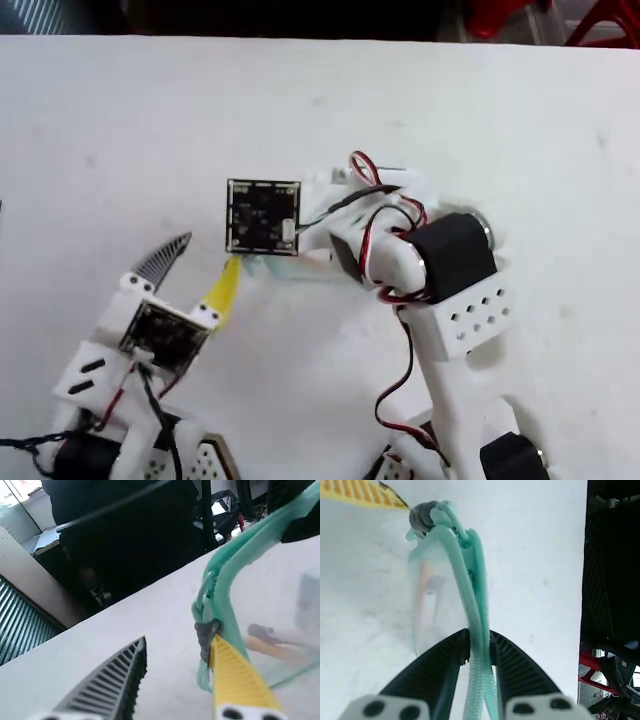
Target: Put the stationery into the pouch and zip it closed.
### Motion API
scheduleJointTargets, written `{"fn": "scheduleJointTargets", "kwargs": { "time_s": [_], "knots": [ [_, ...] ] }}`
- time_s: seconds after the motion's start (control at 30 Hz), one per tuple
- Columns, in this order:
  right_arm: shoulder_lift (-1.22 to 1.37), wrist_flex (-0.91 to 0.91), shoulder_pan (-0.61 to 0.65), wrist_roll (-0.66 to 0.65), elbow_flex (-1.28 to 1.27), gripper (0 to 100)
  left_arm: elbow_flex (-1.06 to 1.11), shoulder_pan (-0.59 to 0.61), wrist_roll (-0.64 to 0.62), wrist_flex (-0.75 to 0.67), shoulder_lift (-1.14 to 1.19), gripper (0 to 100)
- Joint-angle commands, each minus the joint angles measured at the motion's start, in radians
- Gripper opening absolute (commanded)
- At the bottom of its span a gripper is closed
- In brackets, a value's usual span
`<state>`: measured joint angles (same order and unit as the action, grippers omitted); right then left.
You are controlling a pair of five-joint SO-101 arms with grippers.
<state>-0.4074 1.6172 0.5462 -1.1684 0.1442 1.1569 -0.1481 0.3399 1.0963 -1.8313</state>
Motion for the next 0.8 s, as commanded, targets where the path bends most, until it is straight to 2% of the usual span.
{"fn": "scheduleJointTargets", "kwargs": {
  "time_s": [0.0,0.1,0.4,0.5,0.57,0.63,0.73,0.77],
  "knots": [
    [0.007,0.008,0.013,-0.005,-0.002,1.8,0.155,0.005,0.014,-0.213,0.004,22],
    [0.007,0.010,0.012,-0.005,-0.002,1.8,0.264,0.001,0.014,-0.311,0.004,22],
    [0.016,0.002,0.015,-0.005,-0.002,1.8,0.258,-0.022,0.008,-0.315,0.004,22],
    [0.016,0.004,0.024,-0.005,-0.002,1.8,0.278,-0.048,0.003,-0.373,0.004,22],
    [0.016,0.004,0.025,-0.005,-0.003,1.8,0.293,-0.074,-0.049,-0.405,0.004,21],
    [0.015,0.004,0.025,-0.005,-0.003,1.8,0.295,-0.102,-0.094,-0.410,0.004,16],
    [0.008,0.004,0.018,-0.005,-0.003,1.8,0.290,-0.119,-0.089,-0.417,0.004,1],
    [0.008,0.004,0.016,-0.005,-0.003,1.8,0.288,-0.119,-0.071,-0.417,0.004,2]
  ]
}}
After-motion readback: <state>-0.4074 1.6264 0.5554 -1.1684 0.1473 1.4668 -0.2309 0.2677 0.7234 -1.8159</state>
